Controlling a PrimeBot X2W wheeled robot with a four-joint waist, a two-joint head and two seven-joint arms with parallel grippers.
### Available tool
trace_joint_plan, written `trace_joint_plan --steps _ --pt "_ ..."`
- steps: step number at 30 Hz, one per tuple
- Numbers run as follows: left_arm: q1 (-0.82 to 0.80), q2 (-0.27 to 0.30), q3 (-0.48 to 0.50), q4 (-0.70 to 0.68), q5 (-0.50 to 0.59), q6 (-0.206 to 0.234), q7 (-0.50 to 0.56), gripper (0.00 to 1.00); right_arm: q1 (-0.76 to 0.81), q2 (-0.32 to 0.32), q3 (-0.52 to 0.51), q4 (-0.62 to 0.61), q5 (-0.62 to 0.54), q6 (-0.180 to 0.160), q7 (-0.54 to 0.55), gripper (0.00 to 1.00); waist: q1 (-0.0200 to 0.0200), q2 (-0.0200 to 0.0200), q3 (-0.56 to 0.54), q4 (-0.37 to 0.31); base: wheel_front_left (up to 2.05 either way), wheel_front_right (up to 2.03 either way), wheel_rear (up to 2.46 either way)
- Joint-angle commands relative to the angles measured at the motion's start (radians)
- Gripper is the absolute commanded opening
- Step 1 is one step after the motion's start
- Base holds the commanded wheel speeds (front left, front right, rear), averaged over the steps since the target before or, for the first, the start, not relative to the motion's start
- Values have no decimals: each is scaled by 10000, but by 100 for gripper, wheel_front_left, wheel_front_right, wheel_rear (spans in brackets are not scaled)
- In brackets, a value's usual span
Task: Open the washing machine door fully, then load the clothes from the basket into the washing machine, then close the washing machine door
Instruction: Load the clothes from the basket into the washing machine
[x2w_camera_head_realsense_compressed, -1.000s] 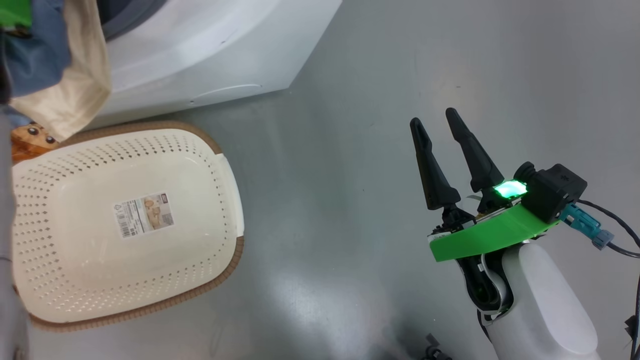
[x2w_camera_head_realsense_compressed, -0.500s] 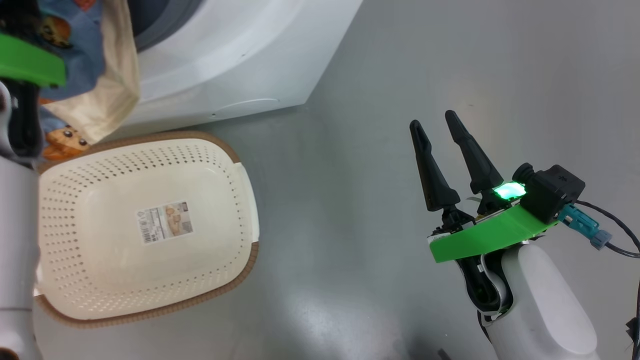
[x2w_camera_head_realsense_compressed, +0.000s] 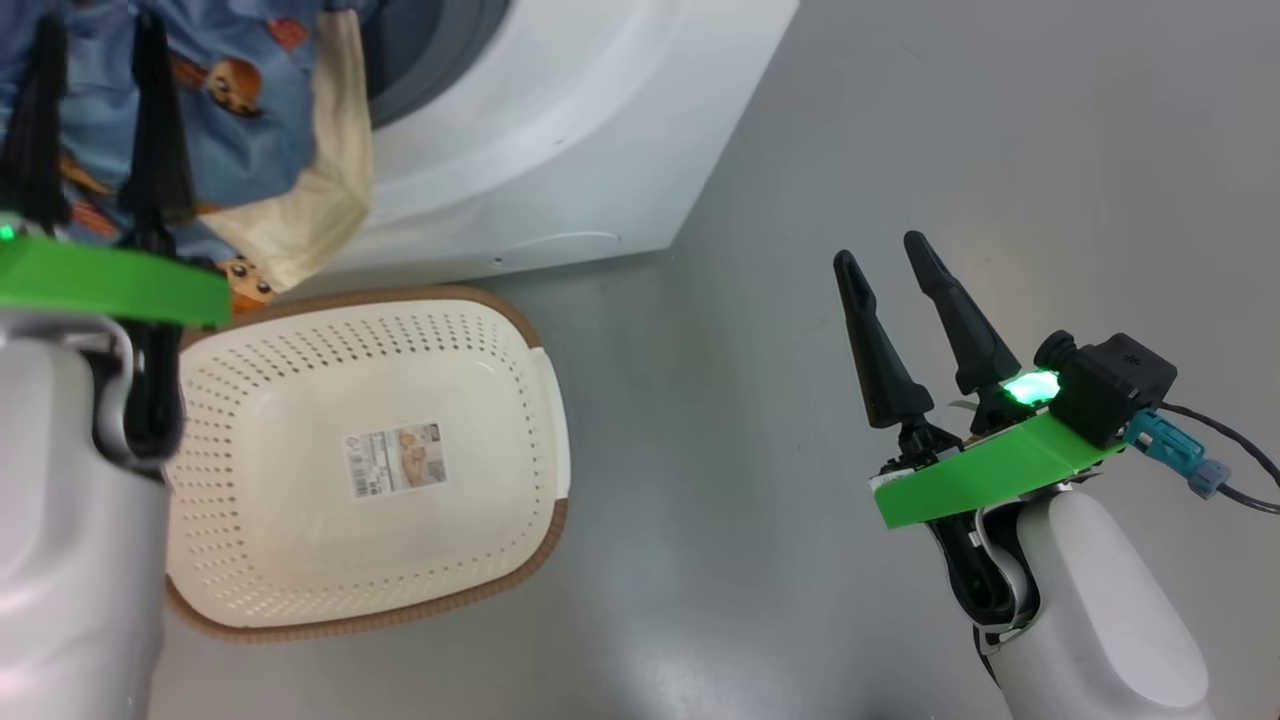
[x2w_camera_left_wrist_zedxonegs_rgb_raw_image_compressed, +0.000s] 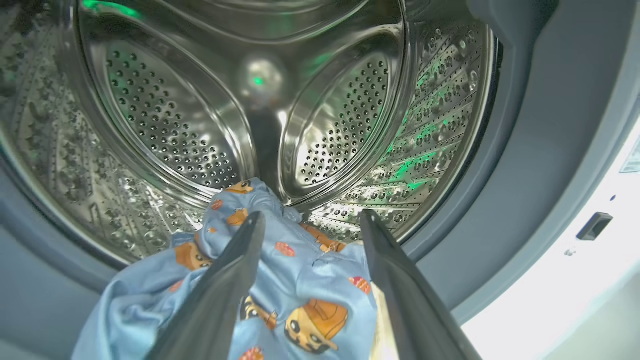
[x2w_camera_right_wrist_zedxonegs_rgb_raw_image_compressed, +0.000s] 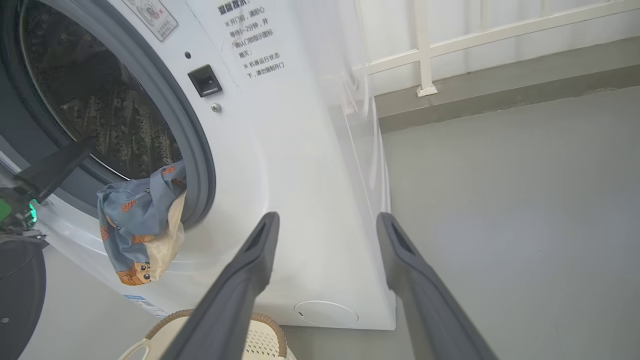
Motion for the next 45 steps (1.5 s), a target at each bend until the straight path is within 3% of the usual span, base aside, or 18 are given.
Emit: trace_joint_plan --steps 1,10,23,24,33,45 --pt "421 256 415 -450 89 -30 -40 100 252 2 180 -161 68 63 -48 100 -1 0 -348 280 0 0 0" --pt "2147 -37 886 -1258 320 -30 -40 100 512 -293 74 -54 142 63 -48 100 -1 0 -1153 725 0 0 0" --pt "3971 -235 1267 -2544 470 -30 -40 100 632 -469 -211 -241 126 63 -48 100 -1 0 -1228 820 0 0 0" --pt "5802 -781 1938 -3389 873 -30 -40 100 748 -565 -407 -341 84 63 -48 100 -1 0 -1079 841 0 0 0" --pt "6022 -1019 1922 -3401 955 -31 -40 100 804 -593 -409 -310 52 63 -48 100 -1 0 -1083 929 0 0 0" --pt "5782 -889 1863 -3046 841 -31 -40 100 747 -558 -420 -377 45 63 -48 100 -1 0 -885 846 0 0 0"
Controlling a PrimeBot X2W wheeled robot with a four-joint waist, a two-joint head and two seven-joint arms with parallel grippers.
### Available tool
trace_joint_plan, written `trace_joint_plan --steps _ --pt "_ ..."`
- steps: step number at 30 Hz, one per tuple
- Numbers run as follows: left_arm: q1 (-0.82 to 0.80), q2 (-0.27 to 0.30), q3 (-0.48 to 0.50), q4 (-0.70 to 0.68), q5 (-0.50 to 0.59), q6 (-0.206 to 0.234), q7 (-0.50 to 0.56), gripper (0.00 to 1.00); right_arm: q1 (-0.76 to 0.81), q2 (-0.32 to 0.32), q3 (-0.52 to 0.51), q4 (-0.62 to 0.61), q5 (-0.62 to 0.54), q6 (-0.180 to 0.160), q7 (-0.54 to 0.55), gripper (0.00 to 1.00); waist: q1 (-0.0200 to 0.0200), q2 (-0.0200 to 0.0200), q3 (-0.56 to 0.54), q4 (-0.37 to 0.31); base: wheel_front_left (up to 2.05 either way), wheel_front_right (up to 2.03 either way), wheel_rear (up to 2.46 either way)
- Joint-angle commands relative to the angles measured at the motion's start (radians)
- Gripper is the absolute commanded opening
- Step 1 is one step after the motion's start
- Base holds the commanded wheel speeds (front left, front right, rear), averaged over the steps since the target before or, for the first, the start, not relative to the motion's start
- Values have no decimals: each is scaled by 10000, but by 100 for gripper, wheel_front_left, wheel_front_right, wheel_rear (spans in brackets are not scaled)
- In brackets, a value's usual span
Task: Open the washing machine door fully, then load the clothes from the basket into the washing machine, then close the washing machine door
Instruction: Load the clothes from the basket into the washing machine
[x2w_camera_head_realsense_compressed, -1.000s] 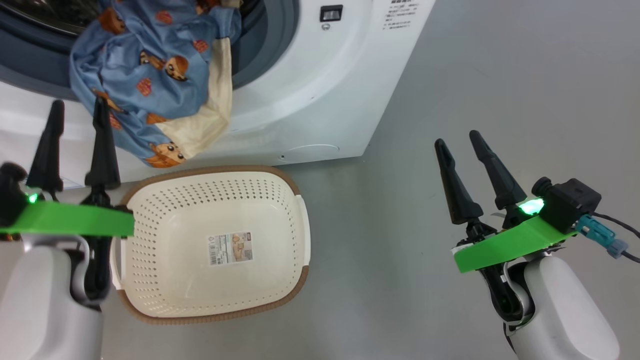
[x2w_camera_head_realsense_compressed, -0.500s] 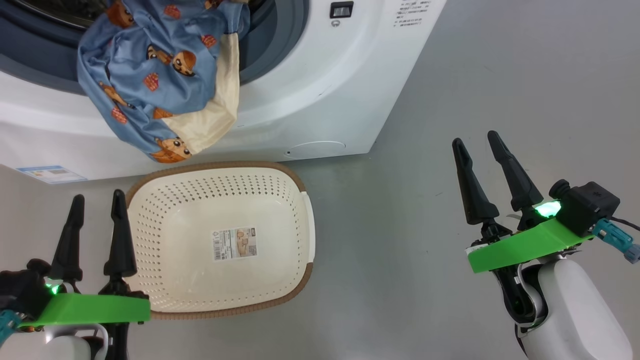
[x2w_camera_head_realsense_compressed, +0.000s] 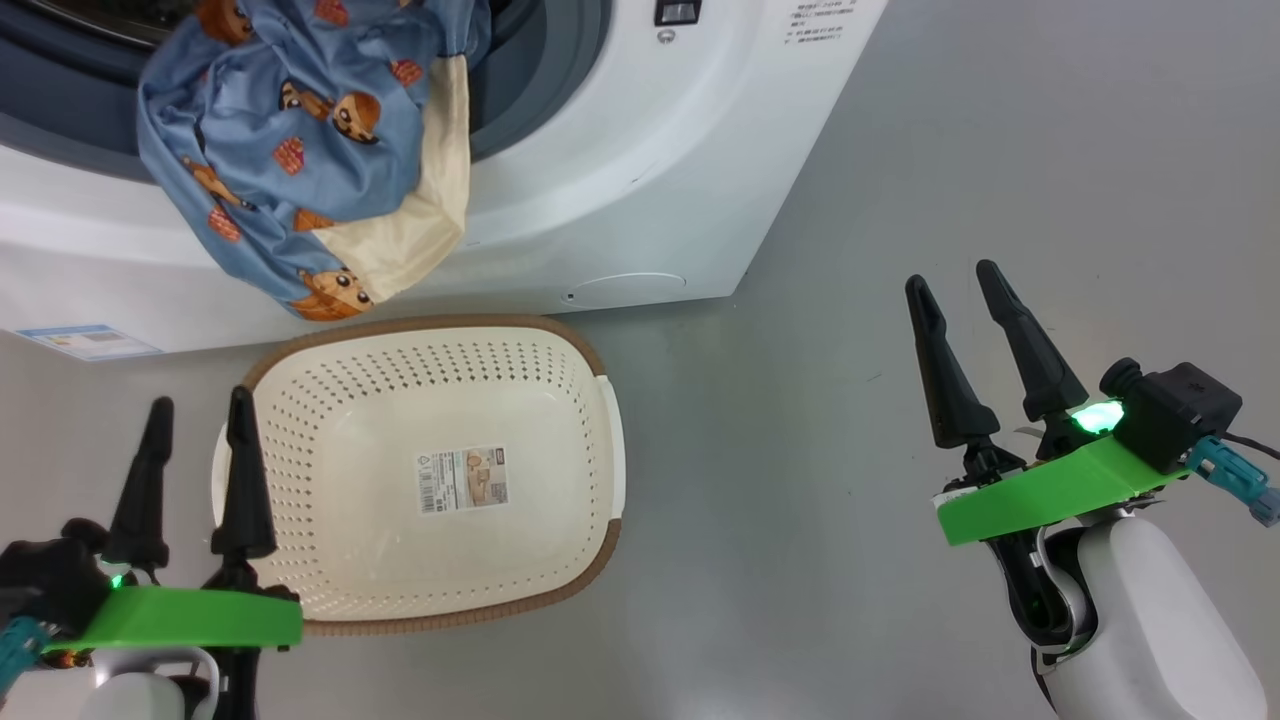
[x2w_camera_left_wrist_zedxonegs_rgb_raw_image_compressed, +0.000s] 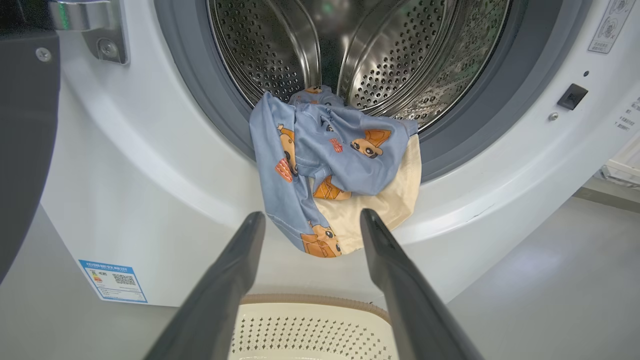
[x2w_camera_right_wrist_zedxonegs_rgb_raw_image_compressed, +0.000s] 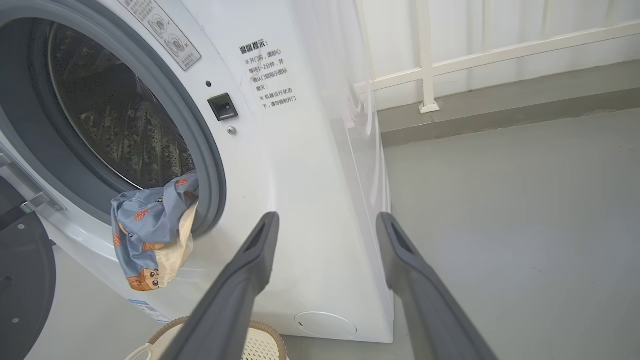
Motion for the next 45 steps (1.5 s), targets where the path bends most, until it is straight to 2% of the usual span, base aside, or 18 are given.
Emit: trace_joint_plan --steps 1,7,9,19,26,34,40,45 --pt "-213 276 235 -20 -66 -31 -44 100 111 58 188 -282 -29 63 -48 100 0 0 41 -5 0 0 0" --pt "-936 641 -310 980 -374 -31 -44 100 38 119 174 -306 -47 63 -48 100 0 0 163 -37 0 0 0" --pt "-1369 686 -441 1470 -885 -31 -43 100 1 155 198 -316 -57 63 -48 100 0 0 219 -79 0 0 0" --pt "-3833 1801 -1835 4251 -1928 -31 34 100 -237 311 241 -384 -39 63 -48 100 0 0 692 -543 0 0 0" --pt "-5136 2161 -2891 5777 -2646 -31 90 100 -385 439 283 -424 -41 63 -48 100 0 0 1004 -811 0 0 0" --pt "-6224 2542 -3804 6768 -3536 -31 56 100 -439 537 201 -501 -70 63 -48 100 0 0 1304 -978 0 0 0" --pt "-6916 2706 -4582 6948 -3783 -31 -3 100 -488 572 201 -477 -108 63 -48 100 0 0 1373 -983 0 0 0" --pt "-7200 2631 -5096 6914 -4003 -31 -32 100 -526 599 245 -448 -104 63 -48 100 0 0 1366 -983 0 0 0"
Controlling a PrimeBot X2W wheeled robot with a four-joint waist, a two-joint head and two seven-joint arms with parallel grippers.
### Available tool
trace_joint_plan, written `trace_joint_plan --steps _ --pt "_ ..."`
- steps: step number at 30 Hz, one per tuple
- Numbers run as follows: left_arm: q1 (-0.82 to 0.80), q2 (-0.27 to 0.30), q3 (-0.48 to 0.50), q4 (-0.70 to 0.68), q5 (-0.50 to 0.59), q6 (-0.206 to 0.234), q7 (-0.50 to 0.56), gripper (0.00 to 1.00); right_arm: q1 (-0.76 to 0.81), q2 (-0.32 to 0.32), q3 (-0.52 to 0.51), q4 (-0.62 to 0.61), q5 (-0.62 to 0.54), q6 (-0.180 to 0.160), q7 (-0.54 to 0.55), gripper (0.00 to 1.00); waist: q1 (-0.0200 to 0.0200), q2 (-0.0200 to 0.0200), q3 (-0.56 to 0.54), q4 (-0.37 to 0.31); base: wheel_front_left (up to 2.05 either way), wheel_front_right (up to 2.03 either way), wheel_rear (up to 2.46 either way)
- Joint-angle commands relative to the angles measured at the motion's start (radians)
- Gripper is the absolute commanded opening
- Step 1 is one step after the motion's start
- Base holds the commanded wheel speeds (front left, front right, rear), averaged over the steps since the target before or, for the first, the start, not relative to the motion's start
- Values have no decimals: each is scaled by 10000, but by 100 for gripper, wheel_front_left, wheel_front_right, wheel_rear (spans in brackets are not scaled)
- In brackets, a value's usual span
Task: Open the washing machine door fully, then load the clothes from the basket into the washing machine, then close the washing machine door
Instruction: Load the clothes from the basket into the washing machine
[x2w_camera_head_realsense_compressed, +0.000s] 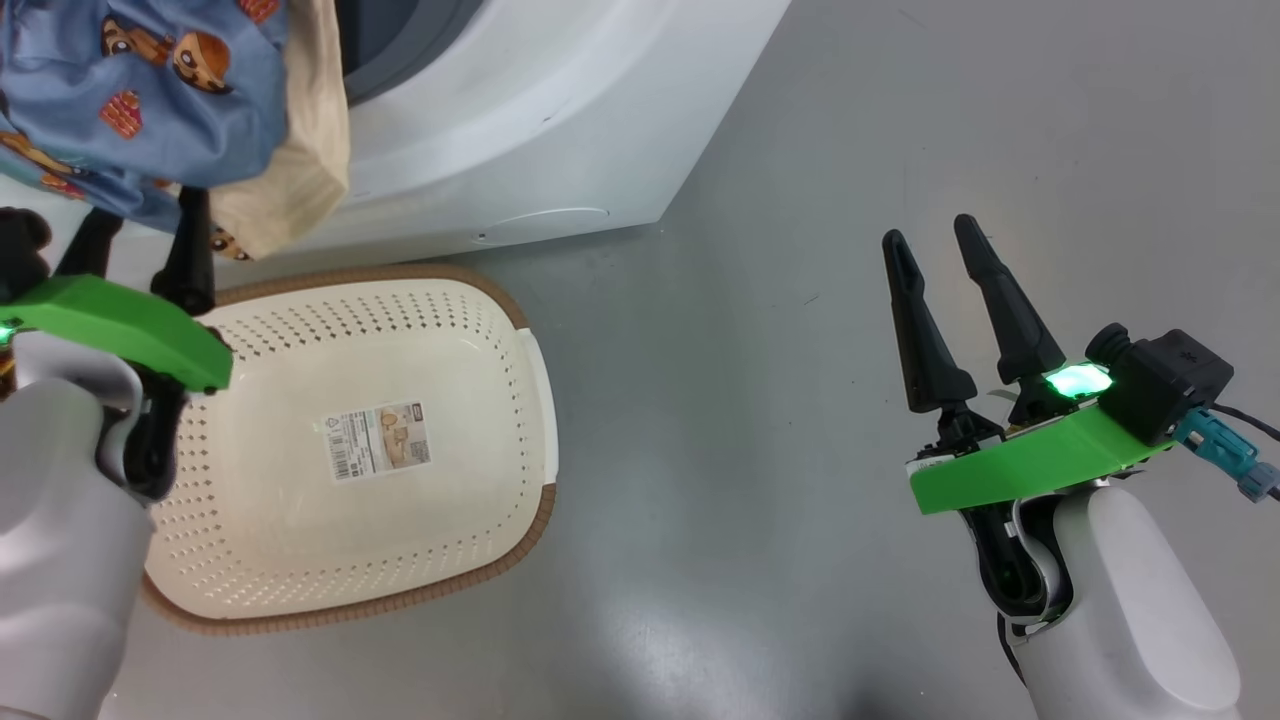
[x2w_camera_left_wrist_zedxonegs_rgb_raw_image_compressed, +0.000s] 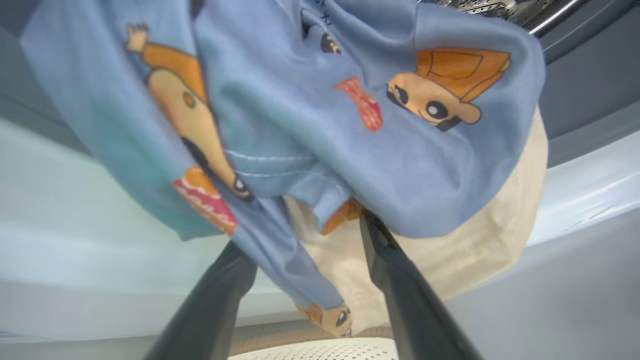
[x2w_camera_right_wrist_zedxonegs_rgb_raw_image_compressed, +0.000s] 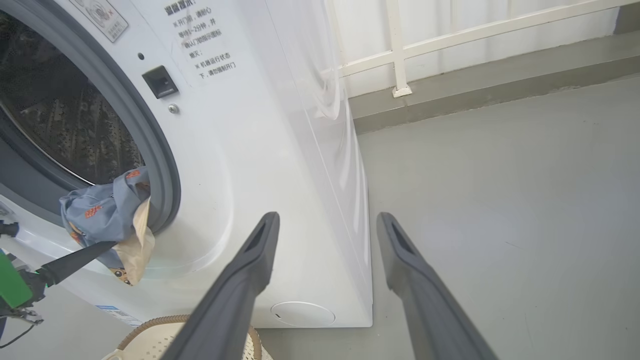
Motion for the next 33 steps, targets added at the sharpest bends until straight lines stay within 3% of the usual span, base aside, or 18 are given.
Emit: trace_joint_plan --steps 1,7,9,10,21,33 --pt "-251 413 19 -215 -148 -31 -113 100 -11 63 222 -204 -86 63 -48 100 -1 0 -3 16 0 0 0" --pt "-513 434 -108 -272 -279 -31 -119 96 -3 61 217 -150 -94 63 -48 100 -1 0 0 86 0 0 0" --pt "-628 415 -78 -243 -296 -31 -119 37 -40 76 264 -146 -99 63 -48 100 -1 0 -4 91 0 0 0" --pt "-670 411 -100 -236 -293 -31 -120 0 -52 80 282 -145 -99 63 -48 100 -1 0 -3 89 0 0 0" --pt "-1261 536 -635 -595 -594 -31 -121 0 49 114 233 -218 -104 63 -48 100 -1 0 88 72 0 0 0" --pt "-3790 959 -1208 1082 -466 -31 1122 0 -75 337 380 -306 13 63 -48 100 -1 0 877 -697 0 0 0"
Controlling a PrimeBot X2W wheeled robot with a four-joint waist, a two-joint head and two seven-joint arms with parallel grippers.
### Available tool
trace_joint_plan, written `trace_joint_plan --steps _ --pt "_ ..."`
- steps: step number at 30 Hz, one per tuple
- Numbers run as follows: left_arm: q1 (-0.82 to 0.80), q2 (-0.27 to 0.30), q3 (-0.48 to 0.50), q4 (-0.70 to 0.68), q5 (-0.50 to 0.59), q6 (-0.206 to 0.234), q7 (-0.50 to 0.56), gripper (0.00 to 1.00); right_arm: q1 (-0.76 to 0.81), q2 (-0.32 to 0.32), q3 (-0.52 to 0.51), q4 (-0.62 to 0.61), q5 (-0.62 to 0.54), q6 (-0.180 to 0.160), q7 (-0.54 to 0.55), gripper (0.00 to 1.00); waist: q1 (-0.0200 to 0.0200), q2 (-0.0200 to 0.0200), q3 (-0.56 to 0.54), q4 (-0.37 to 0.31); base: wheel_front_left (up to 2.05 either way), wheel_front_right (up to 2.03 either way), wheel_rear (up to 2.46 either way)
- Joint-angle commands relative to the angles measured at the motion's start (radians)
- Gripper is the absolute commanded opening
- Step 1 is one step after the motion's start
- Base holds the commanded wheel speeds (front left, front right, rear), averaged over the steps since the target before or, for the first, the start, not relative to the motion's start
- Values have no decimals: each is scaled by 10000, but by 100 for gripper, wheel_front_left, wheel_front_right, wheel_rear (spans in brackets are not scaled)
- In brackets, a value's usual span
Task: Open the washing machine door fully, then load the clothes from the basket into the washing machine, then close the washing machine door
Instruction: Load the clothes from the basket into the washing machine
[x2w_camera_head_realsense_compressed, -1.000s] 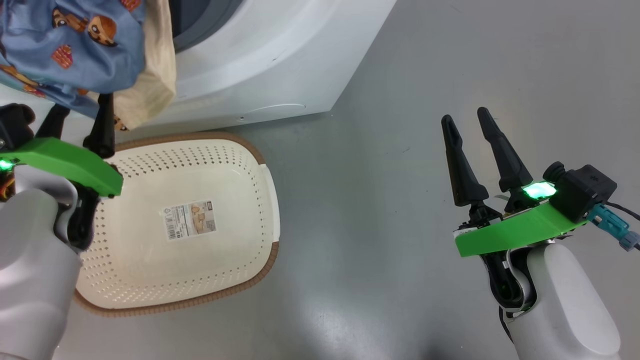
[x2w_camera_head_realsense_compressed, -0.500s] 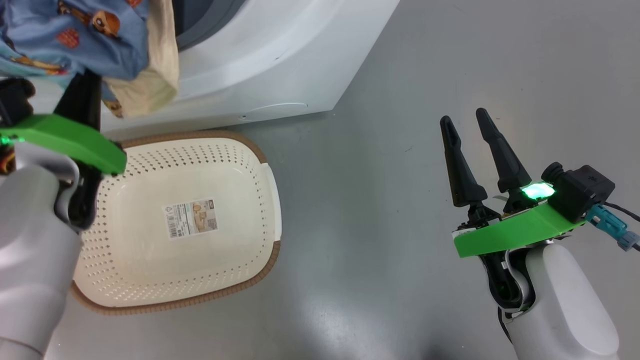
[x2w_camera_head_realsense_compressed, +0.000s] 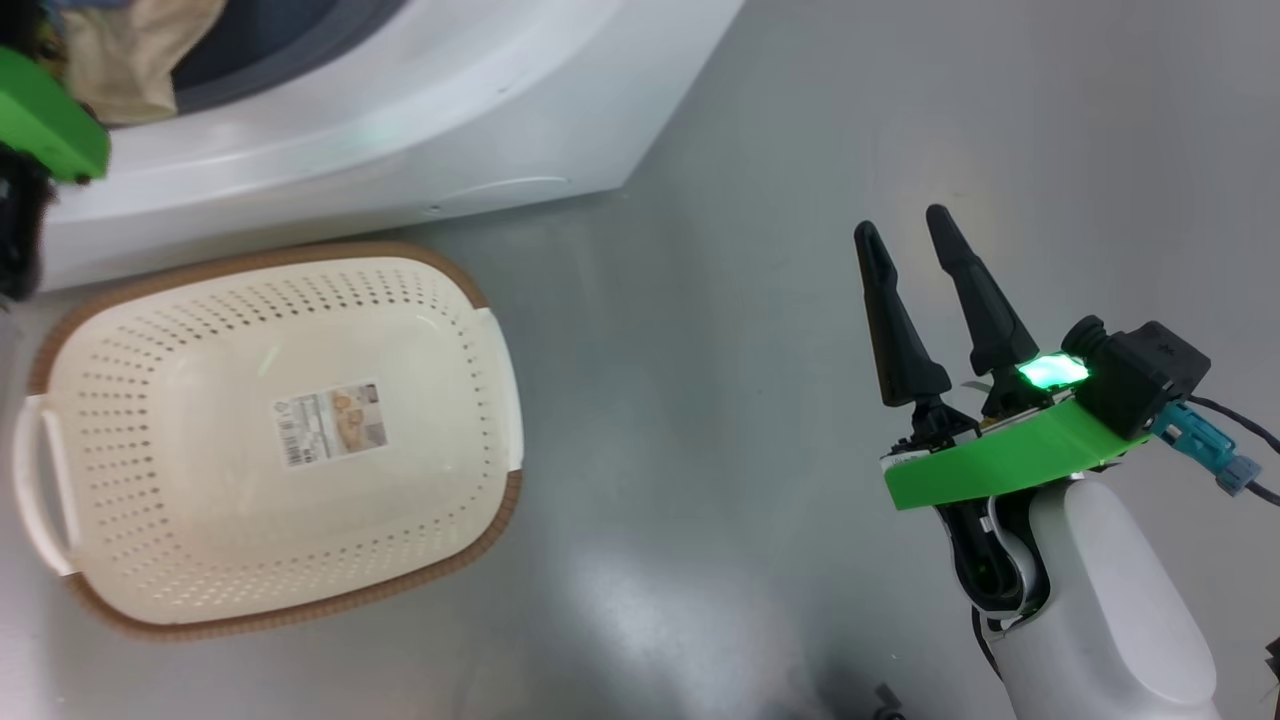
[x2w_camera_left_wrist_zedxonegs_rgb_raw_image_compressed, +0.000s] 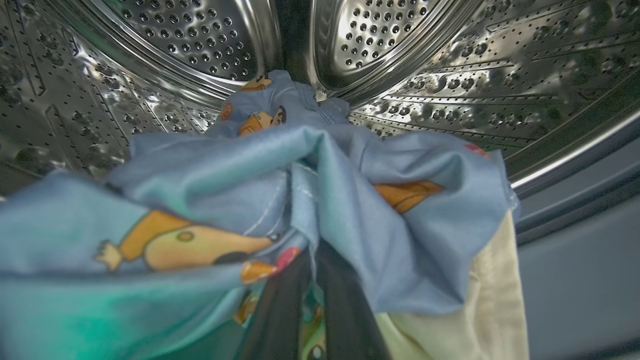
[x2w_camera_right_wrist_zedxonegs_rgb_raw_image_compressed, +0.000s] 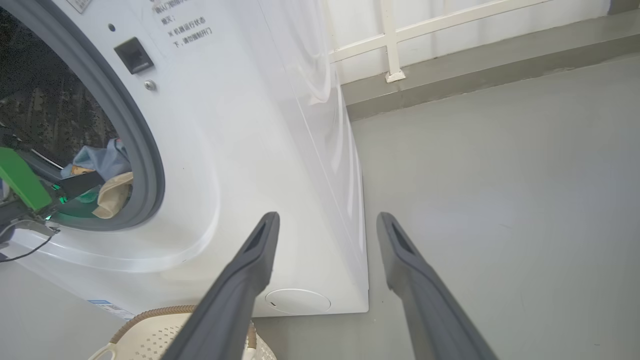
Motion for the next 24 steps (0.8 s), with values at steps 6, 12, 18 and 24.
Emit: trace_joint_plan --steps 6,12,18,24 --pt "-1597 504 -140 753 463 -31 -63 0 -66 143 251 -350 60 63 -48 100 0 0 642 -717 0 0 0" --pt "-2521 572 -350 1195 836 -31 -632 0 -117 176 407 -379 86 63 -48 100 0 0 892 -1066 0 0 0" --pt "-3017 627 -11 1077 1058 252 -1144 0 -69 185 340 -419 37 63 -48 100 0 0 1068 -1142 0 0 0" --pt "-2681 234 -32 1860 1021 240 -875 100 -76 188 400 -344 84 63 -48 100 0 0 843 -1085 0 0 0"
